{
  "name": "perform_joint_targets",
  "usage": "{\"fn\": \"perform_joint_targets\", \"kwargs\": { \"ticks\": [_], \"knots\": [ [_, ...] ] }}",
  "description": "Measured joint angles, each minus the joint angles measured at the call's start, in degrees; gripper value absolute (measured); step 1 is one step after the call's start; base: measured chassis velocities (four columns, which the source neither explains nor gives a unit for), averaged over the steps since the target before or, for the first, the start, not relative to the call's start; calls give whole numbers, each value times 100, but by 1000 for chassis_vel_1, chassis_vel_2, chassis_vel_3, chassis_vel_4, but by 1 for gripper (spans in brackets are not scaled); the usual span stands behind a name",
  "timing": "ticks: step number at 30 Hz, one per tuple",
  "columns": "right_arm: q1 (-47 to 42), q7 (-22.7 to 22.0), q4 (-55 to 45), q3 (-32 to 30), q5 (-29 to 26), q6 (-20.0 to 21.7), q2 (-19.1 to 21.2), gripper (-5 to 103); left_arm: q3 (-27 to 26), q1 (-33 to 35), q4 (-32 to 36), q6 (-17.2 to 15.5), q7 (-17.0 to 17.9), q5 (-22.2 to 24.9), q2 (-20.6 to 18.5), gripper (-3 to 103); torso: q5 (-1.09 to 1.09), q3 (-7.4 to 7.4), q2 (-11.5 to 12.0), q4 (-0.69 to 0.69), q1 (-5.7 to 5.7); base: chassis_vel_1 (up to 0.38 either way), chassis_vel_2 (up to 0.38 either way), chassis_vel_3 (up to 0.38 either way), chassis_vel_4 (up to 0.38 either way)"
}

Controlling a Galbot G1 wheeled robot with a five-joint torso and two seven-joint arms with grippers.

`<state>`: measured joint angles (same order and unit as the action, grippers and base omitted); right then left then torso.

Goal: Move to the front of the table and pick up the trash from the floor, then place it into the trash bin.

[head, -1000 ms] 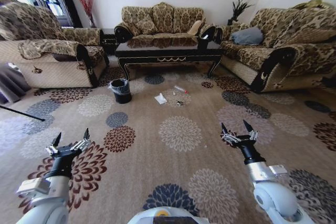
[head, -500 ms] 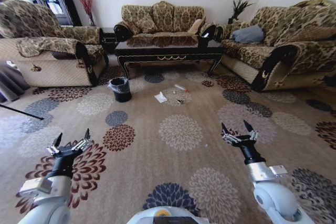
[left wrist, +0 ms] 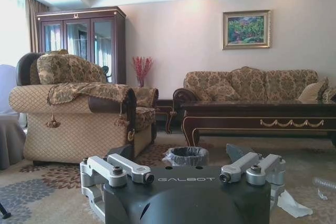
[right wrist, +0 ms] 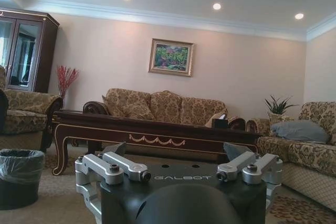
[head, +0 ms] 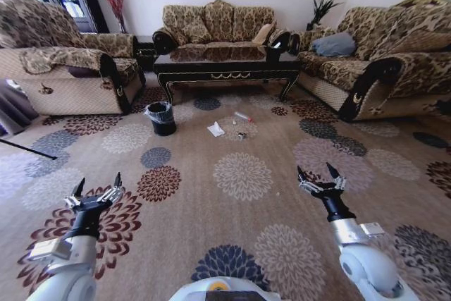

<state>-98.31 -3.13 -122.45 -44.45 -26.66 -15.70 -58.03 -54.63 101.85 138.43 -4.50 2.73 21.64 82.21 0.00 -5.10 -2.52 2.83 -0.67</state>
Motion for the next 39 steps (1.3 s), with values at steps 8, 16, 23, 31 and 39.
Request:
{"fn": "perform_joint_targets", "kwargs": {
  "ticks": [8, 16, 23, 31, 39],
  "knots": [
    [18, 39, 16, 19, 22, 0, 30, 100, -51, -1, 37, 16, -4, 4, 38, 100, 0, -11, -15, 0, -1, -11, 14, 17, -13],
    [50, 39, 97, 77, 42, -12, 19, 100, -76, 3, 40, 31, -4, 8, 54, 100, 0, -25, -32, 0, -6, -139, 134, 136, -142],
    [80, 44, 157, 126, 76, -33, -9, 100, -66, -11, 36, 55, -12, -1, 62, 100, 0, -33, -42, 0, -7, -270, 249, 269, -260],
    [100, 44, 184, 152, 98, -50, -24, 100, -60, -29, -29, 78, -13, 1, 62, 100, -1, -40, -52, 0, -10, -324, 324, 337, -320],
    [106, 40, 207, 152, 100, -76, -19, 100, -47, -41, -77, 79, -13, 14, 47, 100, 2, -47, -56, 0, -12, -359, 366, 355, -364]
  ]
}}
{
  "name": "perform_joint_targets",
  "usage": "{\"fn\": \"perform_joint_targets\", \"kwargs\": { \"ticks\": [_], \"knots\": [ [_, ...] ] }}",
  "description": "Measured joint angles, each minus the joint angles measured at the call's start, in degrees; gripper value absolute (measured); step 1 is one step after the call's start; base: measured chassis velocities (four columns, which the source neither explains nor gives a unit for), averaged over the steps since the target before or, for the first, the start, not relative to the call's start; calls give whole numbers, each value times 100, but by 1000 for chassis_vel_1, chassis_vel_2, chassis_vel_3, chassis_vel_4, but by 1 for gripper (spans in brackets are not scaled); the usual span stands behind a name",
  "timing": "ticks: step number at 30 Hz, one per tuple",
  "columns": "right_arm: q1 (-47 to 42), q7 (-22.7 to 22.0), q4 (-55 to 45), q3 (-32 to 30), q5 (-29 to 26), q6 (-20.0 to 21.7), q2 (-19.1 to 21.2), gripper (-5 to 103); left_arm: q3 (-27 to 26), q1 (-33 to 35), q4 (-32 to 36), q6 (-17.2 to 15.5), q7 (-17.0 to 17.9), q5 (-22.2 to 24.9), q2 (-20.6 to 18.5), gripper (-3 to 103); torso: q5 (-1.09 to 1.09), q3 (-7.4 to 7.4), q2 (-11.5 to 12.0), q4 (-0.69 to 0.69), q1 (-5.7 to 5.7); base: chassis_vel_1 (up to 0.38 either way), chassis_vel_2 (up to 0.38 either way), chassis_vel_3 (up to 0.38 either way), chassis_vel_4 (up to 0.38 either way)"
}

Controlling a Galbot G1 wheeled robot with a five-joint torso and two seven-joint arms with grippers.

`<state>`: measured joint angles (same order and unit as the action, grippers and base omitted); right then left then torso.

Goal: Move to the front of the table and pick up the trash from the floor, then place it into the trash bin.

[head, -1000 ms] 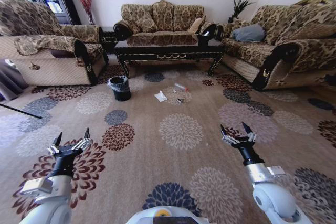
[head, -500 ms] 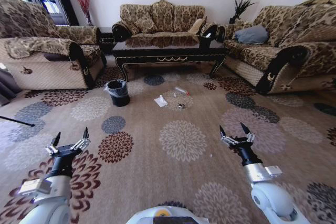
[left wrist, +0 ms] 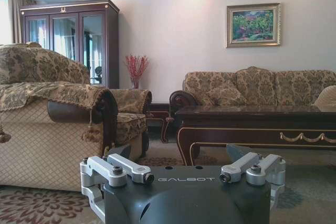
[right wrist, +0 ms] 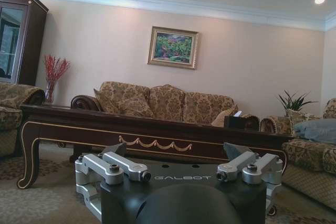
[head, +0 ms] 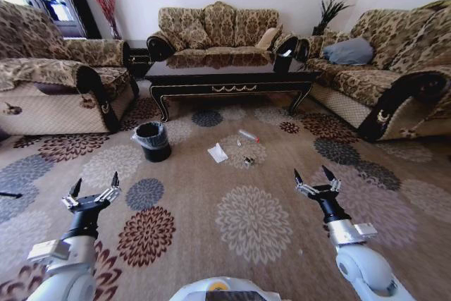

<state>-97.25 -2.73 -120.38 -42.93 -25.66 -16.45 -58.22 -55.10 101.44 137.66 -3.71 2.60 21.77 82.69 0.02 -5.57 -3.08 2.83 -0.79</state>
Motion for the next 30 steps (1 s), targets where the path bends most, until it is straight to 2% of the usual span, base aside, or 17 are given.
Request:
{"fn": "perform_joint_targets", "kwargs": {
  "ticks": [4, 8, 22, 26, 28, 30],
  "knots": [
    [-1, 16, 2, 1, -3, -24, 1, 100, -10, 5, 1, 0, 0, 4, -15, 100, -5, -1, -3, 0, 0, -322, 344, 348, -342],
    [-5, 36, 6, 9, -1, -38, 1, 100, -22, 12, 3, -1, 1, 4, -21, 100, 0, -1, -4, 0, 1, -341, 356, 341, -364],
    [23, -43, 20, 37, -41, -84, 10, 100, -49, 75, 86, -70, 16, -9, -33, 100, -3, -7, -7, 0, -1, -354, 339, 355, -347],
    [31, -113, -9, 46, -39, -78, 17, 100, -101, 96, 235, -380, 202, 76, -75, 100, -2, -9, -7, 0, -4, -242, 241, 234, -225],
    [32, -113, -9, 47, -35, -80, 16, 100, -131, 97, 255, -432, 228, 112, -94, 100, -3, -10, -7, -1, -5, -140, 135, 119, -119],
    [33, -112, -9, 49, -32, -96, 8, 100, -312, 80, 286, -580, 324, 241, -202, 100, -2, -8, -7, -1, -3, -49, 93, 15, -43]
  ]
}}
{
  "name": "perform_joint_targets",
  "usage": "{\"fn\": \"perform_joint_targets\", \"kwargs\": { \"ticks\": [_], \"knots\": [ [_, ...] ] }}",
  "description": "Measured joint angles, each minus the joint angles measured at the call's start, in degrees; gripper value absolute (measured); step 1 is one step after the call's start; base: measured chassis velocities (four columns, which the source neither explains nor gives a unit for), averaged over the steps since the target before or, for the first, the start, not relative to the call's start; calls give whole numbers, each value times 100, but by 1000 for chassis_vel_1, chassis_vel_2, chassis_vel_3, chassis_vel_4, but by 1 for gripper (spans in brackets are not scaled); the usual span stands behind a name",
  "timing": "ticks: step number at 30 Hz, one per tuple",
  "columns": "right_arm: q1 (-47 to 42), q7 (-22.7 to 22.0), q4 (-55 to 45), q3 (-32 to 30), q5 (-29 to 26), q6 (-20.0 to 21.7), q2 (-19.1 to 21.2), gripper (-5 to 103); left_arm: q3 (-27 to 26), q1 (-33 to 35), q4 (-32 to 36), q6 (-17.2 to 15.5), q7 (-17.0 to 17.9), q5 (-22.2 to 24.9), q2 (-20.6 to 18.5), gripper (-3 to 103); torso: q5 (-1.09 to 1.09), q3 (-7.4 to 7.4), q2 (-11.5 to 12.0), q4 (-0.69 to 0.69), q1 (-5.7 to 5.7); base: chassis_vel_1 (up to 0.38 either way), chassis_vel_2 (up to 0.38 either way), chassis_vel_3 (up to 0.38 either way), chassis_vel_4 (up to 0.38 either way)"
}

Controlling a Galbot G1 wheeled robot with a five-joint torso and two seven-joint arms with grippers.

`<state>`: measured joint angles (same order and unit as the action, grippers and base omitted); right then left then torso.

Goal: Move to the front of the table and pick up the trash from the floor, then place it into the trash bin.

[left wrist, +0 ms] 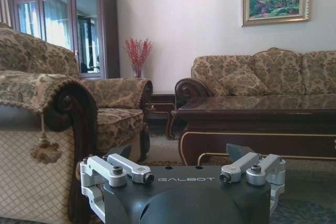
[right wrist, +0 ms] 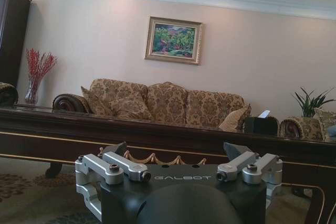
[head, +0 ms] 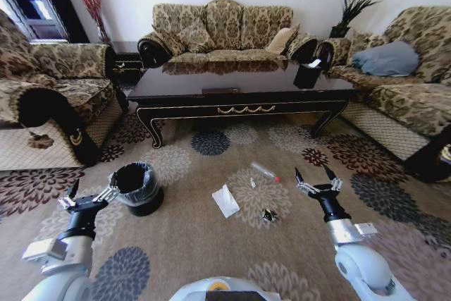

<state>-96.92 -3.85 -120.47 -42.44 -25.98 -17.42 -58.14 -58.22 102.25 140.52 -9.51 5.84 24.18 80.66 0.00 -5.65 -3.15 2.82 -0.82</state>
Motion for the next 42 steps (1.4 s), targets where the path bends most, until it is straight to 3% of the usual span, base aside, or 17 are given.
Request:
{"fn": "perform_joint_targets", "kwargs": {
  "ticks": [5, 7, 8, 10, 11, 14, 15, 17, 18, 22, 27, 34, 38, 42],
  "knots": [
    [-2, 2, 17, 2, 2, -43, -7, 100, -431, -140, -33, -354, 340, 461, -293, 100, 0, 4, -4, 2, 6, 34, -55, -42, 35],
    [-2, 6, 36, 4, 15, -70, -6, 100, -756, -340, -141, -862, 772, 967, -570, 100, -1, 4, -4, 3, 6, 16, -40, -15, 13],
    [-2, 6, 36, 4, 15, -70, -6, 100, -756, -340, -141, -862, 772, 967, -570, 100, -1, 4, -4, 3, 6, 0, 0, 0, 0],
    [-5, 11, 37, 6, 28, -78, -4, 100, -936, -458, -274, -1176, 958, 1180, -752, 100, 1, 2, -4, 1, 6, 0, 0, 0, 0],
    [-11, 26, 37, 6, 52, -85, -4, 100, -1113, -582, -489, -1507, 1076, 1316, -965, 100, 0, 0, -4, 2, 4, 0, 0, 0, 0],
    [-21, 40, 37, 7, 75, -92, -4, 100, -1272, -743, -858, -1960, 1095, 1547, -1274, 100, -3, 0, -4, 0, 3, 0, 0, 0, 0],
    [-25, 43, 37, 12, 83, -93, -5, 100, -1302, -816, -1028, -2117, 1095, 1713, -1401, 100, -2, 0, -4, 0, 3, 0, 0, 0, 0],
    [-45, 47, 53, 33, 144, -103, -15, 100, -1249, -1146, -1650, -2559, 1152, 2589, -1787, 100, -3, 0, -3, 1, 3, 0, 0, 0, 0],
    [-45, 47, 53, 33, 144, -103, -15, 100, -1249, -1146, -1650, -2559, 1152, 2589, -1787, 100, -3, 0, -3, 1, 3, 0, 0, 0, 0],
    [-103, 47, 59, 50, 239, -108, -57, 100, -922, -1671, -2362, -2869, 1324, 3532, -2133, 100, -1, 0, -3, 3, 2, 0, 0, 0, 0],
    [-12, 59, 169, 151, 255, -111, 32, 100, -765, -1882, -2948, -2952, 1341, 4061, -2325, 100, 0, 0, -3, 0, 2, 0, 0, 0, 0],
    [170, 92, 396, 306, 259, -112, 138, 100, -617, -2132, -3622, -2900, 1344, 4547, -2460, 100, 0, 0, -3, 3, 2, 0, 0, 0, 0],
    [285, 103, 572, 389, 280, -113, 182, 100, -374, -2537, -4148, -2781, 1566, 4812, -2489, 100, 0, -1, -3, -2, 2, 0, 0, 0, 0],
    [283, 109, 690, 391, 316, -132, 155, 100, -62, -2969, -4497, -2739, 1679, 4940, -2522, 100, 0, 0, -3, 4, 2, 0, 0, 0, 0]
  ]
}}
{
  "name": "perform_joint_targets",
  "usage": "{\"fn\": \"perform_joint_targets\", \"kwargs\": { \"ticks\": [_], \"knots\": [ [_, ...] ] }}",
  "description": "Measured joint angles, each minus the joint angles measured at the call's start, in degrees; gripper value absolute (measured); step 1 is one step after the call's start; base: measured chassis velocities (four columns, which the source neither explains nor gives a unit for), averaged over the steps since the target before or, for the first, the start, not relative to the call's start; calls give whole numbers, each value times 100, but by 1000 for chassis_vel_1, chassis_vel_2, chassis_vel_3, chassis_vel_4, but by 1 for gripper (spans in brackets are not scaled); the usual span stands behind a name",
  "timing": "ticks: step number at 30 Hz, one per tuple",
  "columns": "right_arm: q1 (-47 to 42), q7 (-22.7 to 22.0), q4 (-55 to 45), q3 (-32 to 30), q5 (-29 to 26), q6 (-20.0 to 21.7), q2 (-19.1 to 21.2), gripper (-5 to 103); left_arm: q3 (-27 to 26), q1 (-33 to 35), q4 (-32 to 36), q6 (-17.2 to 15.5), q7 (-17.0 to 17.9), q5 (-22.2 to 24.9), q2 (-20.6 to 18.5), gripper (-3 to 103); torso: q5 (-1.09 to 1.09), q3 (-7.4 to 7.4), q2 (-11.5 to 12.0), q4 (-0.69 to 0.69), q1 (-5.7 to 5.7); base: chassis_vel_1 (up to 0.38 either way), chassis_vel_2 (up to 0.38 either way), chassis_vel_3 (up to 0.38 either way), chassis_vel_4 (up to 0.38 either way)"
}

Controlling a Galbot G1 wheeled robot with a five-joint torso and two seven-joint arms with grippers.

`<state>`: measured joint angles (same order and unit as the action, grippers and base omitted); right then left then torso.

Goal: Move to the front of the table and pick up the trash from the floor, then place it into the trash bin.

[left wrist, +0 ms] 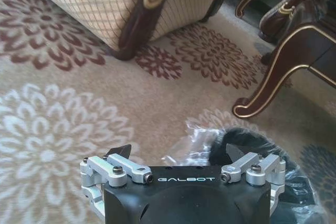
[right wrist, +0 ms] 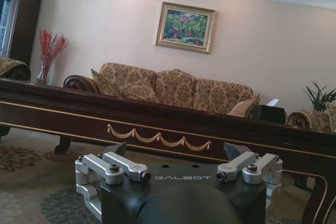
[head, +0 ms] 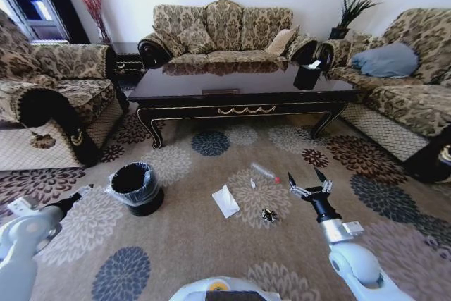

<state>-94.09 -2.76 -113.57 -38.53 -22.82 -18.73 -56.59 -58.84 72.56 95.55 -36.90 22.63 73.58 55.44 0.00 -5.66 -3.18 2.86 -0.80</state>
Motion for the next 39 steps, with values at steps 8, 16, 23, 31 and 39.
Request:
{"fn": "perform_joint_targets", "kwargs": {
  "ticks": [8, 16, 23, 31, 39],
  "knots": [
    [-49, 5, 195, -48, 68, -27, -108, 100, 1132, -1193, -786, -17, 172, -1077, -131, 100, 0, -1, 0, -2, 0, 0, 0, 0, 0],
    [-117, 10, 273, -99, 82, -107, -116, 100, 1615, -1517, -894, -308, 623, -1567, -170, 100, 1, 0, 0, -4, 0, 0, 0, 0, 0],
    [-98, 12, 291, -89, 96, -109, -90, 100, 2167, -1922, -1184, -340, 658, -1535, -103, 100, 0, 0, 0, -3, 0, 0, 0, 0, 0],
    [-98, 27, 354, -50, 171, -113, -139, 100, 2366, -2147, -1406, -506, 1041, -1090, 32, 100, 0, 0, 0, -3, 0, 0, 0, 0, 0],
    [-73, 37, 413, -35, 208, -116, -154, 100, 2377, -2240, -1628, -523, 1503, -827, 220, 100, 0, 0, -1, -3, 0, 0, 0, 0, 0]
  ]
}}
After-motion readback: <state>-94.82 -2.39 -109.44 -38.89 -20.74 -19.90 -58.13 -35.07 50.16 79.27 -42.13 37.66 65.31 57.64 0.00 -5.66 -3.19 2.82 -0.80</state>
